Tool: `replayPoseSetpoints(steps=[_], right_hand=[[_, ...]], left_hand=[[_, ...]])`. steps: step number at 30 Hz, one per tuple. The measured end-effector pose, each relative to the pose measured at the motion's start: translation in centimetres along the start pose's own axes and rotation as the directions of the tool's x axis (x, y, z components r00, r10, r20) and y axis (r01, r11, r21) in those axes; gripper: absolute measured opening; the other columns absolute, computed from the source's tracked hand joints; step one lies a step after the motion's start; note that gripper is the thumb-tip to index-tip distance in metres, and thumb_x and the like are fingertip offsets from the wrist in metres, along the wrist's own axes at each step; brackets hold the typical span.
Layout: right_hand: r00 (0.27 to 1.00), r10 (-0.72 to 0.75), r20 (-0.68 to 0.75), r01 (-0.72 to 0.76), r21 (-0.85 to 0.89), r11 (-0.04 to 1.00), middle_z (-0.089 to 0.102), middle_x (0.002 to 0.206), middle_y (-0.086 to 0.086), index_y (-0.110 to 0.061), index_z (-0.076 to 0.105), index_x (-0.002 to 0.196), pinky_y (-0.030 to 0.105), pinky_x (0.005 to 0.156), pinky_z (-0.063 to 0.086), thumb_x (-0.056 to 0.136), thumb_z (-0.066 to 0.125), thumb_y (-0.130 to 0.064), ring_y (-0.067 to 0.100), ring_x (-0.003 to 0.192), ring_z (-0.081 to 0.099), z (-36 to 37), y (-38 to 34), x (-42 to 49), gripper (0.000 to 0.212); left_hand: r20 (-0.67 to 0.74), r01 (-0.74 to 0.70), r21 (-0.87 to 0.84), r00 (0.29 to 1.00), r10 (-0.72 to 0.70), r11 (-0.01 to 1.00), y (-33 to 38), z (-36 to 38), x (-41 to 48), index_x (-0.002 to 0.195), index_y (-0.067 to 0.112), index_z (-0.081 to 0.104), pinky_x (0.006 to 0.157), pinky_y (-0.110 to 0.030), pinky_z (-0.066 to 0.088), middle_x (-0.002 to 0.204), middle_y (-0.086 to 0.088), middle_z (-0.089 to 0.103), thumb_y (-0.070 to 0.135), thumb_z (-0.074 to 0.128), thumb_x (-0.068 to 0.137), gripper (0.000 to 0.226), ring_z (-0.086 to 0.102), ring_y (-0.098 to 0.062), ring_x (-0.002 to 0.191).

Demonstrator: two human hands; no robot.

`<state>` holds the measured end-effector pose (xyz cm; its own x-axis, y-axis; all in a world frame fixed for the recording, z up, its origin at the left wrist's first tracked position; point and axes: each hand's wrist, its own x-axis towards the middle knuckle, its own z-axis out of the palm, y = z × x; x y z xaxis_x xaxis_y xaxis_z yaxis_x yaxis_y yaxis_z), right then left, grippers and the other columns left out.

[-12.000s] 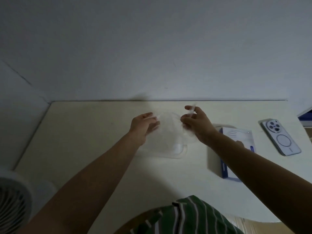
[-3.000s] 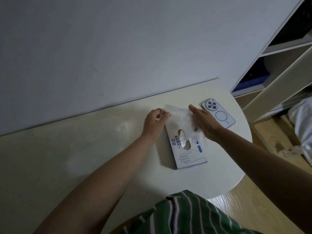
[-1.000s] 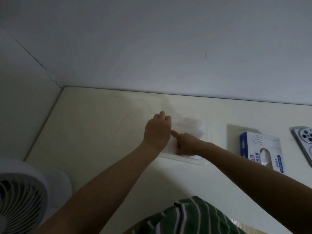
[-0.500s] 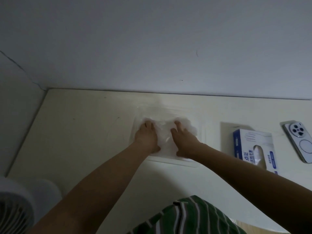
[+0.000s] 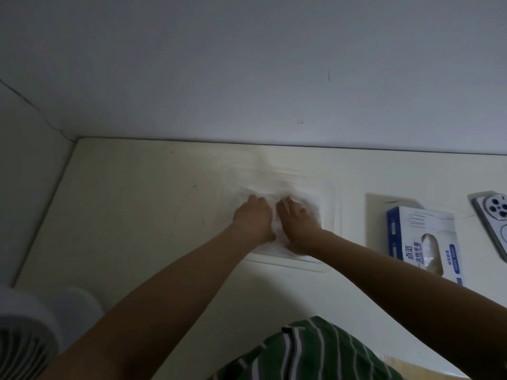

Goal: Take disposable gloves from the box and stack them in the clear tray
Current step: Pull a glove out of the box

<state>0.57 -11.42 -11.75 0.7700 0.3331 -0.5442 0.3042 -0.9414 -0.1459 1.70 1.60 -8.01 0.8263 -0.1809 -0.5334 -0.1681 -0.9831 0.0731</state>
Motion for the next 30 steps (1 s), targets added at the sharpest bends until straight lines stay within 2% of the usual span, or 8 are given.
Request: replayPoseSetpoints(steps=[4,9,12,16,20,25,27,30], right_hand=[[1.0,-0.009,0.003,0.009,-0.028,1.0,-0.005,0.16,0.023,0.0,-0.006,0.152,0.042,0.12,0.017,0.088,0.066,-0.025,0.039,0.147,0.01,0.0,0.1,0.0,0.1],[0.999,-0.022,0.037,0.022,0.019,1.0,-0.006,0.159,0.026,0.001,-0.006,0.152,0.039,0.12,0.015,0.088,0.067,-0.027,0.037,0.148,0.005,-0.7,-0.2,-0.7,0.101],[0.997,-0.053,0.053,0.048,0.091,0.995,0.002,0.158,0.026,-0.003,0.005,0.153,0.038,0.116,0.025,0.087,0.069,-0.028,0.038,0.146,0.017,-2.5,-0.2,-1.8,0.095],[0.967,-0.147,-0.208,0.189,0.204,0.961,0.042,0.142,0.009,-0.014,0.04,0.144,0.038,0.094,0.049,0.091,0.064,-0.024,0.029,0.111,0.058,-5.8,0.8,-4.4,0.06],[0.887,-0.108,-0.45,0.248,0.265,0.932,0.063,0.109,-0.003,-0.022,0.062,0.121,0.033,0.079,0.052,0.092,0.059,-0.026,0.011,0.078,0.058,-8.6,3.6,-7.5,0.029],[0.85,0.132,-0.509,0.099,0.402,0.91,0.065,0.083,-0.008,-0.02,0.07,0.1,0.037,0.073,0.054,0.091,0.06,-0.018,0.011,0.07,0.06,-7.6,10.9,-11.1,0.014],[0.874,0.231,-0.427,-0.033,0.422,0.906,0.069,0.086,-0.002,-0.018,0.07,0.099,0.034,0.073,0.055,0.092,0.06,-0.018,0.015,0.075,0.063,-5.8,14.4,-13.0,0.013],[0.883,0.362,-0.298,-0.249,0.355,0.901,0.071,0.094,0.002,-0.018,0.071,0.096,0.031,0.071,0.053,0.091,0.059,-0.018,0.017,0.078,0.063,-2.4,18.5,-14.9,0.014]], left_hand=[[0.113,0.096,0.075,0.988,-0.104,0.993,-1.0,1.4,-0.2,0.147,-0.005,0.014,0.105,-0.038,0.04,0.146,-0.021,0.019,0.044,0.074,0.079,0.103,0.037,-0.034,0.129],[0.098,0.102,0.133,0.989,-0.115,0.986,-0.9,1.5,-0.2,0.148,-0.002,0.012,0.107,-0.038,0.036,0.149,-0.021,0.016,0.039,0.068,0.084,0.095,0.03,-0.034,0.133],[0.105,0.115,0.114,0.986,-0.127,0.987,-0.9,1.0,-0.3,0.146,0.002,0.023,0.103,-0.038,0.039,0.145,-0.016,0.025,0.041,0.07,0.083,0.087,0.036,-0.031,0.131],[-0.023,0.131,0.158,0.991,-0.129,0.979,0.3,-1.3,-0.7,0.124,0.017,0.058,0.084,-0.03,0.045,0.123,-0.006,0.057,0.039,0.06,0.089,0.042,0.058,-0.023,0.112],[-0.246,0.098,0.146,0.967,-0.06,0.984,3.5,-4.1,-1.3,0.105,0.015,0.067,0.068,-0.026,0.038,0.1,-0.004,0.067,0.021,0.051,0.092,0.021,0.065,-0.022,0.091],[-0.551,-0.099,0.091,0.824,0.133,0.991,9.1,-5.9,-1.8,0.108,0.013,0.049,0.058,-0.029,0.035,0.091,-0.004,0.062,0.021,0.051,0.09,0.019,0.064,-0.026,0.08],[-0.542,-0.294,0.027,0.799,0.261,0.956,12.4,-5.9,-1.8,0.102,0.015,0.051,0.06,-0.029,0.038,0.089,-0.003,0.063,0.023,0.051,0.089,0.015,0.062,-0.027,0.079],[-0.375,-0.47,-0.175,0.844,0.383,0.865,16.9,-5.0,-1.4,0.091,0.021,0.057,0.064,-0.028,0.039,0.086,0.002,0.065,0.027,0.054,0.089,0.007,0.06,-0.023,0.08]])
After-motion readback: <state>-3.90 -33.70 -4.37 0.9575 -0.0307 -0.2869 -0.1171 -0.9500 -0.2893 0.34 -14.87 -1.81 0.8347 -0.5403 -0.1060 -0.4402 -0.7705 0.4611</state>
